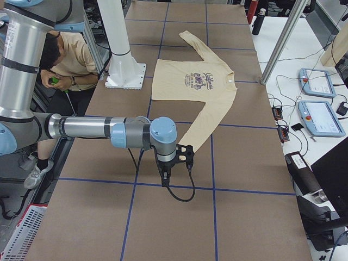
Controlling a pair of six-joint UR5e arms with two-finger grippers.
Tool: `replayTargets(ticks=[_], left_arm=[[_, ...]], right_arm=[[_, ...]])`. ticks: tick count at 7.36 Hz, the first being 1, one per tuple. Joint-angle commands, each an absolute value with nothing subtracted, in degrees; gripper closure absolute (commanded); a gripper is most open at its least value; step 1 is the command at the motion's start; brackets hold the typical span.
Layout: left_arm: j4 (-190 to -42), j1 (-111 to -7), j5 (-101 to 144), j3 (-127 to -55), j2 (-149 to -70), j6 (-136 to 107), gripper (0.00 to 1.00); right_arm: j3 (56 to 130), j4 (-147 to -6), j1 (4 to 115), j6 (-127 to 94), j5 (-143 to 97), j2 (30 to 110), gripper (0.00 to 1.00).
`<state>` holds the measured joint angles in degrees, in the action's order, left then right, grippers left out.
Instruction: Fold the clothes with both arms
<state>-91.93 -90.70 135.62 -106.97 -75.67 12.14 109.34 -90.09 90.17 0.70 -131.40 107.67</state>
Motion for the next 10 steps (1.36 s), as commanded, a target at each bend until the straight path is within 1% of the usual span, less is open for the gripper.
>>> replayTargets(ticks=[1,6,7,8,9,10], left_arm=[[-92.0,-90.7,135.7,-107.0,-75.8,12.3,0.0],[-96.9,-90.6,133.9,-108.8,-76.4,11.5,0.0],[-96.9,-90.6,134.1,-110.2,-77.9,10.8,0.0],[-96.8,-90.6,133.7,-110.2,-82.1,10.7,0.0],[-96.7,-90.6,133.1,-110.0,-85.7,10.7,0.0],[-97.6,-90.6,132.8,-110.3,-87.6,10.8,0.0]], right_arm=[[109.2,-90.1,90.2,0.7,-131.4,107.7,0.0],[111.2,-89.7,90.2,0.9,-131.3,107.6,0.0],[112.6,-89.6,90.2,0.9,-131.7,107.4,0.0],[113.9,-87.3,90.1,0.7,-134.5,106.9,0.0],[113.7,-81.5,90.2,0.5,-135.3,106.4,0.0],[113.2,-77.0,90.2,0.4,-135.2,105.7,0.0]])
